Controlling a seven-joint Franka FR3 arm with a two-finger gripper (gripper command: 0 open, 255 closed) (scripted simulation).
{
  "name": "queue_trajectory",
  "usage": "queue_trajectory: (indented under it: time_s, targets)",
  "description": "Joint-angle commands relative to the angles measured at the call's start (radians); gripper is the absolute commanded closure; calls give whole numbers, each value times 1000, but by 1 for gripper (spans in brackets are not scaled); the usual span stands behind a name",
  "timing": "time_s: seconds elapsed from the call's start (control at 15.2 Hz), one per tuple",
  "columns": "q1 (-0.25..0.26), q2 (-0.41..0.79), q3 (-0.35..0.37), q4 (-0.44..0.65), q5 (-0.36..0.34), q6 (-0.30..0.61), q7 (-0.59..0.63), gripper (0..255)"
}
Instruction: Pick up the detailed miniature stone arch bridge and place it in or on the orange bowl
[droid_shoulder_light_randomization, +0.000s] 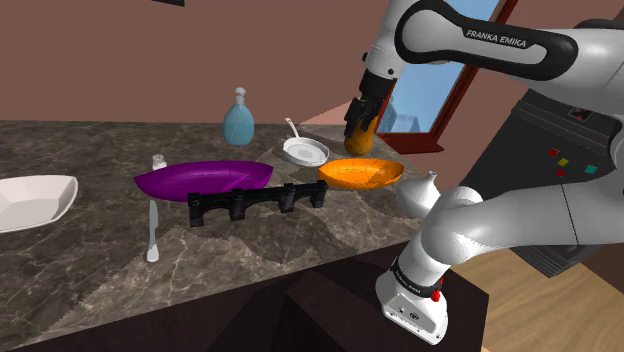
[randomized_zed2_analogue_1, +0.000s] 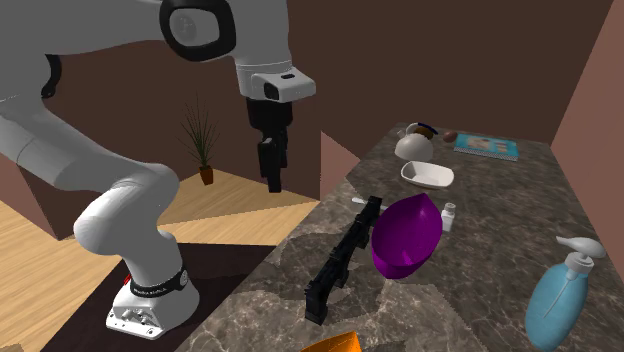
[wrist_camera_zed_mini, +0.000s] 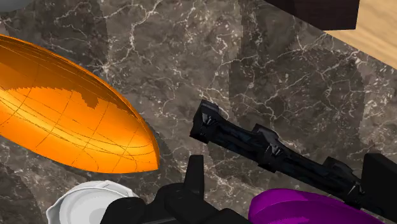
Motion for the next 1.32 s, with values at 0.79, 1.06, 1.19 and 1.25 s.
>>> queue_trajectory:
  time_s: [0.79, 1.06, 1.19, 1.25]
  targets:
    - [170, 343, -47, -59, -23, 405, -391, 0]
    - [223, 475, -51, -49, -17, 526, -519, 0]
    - [249, 541, -50, -39, -13, 583, -583, 0]
    - [260, 575, -48, -33, -10, 610, -615, 0]
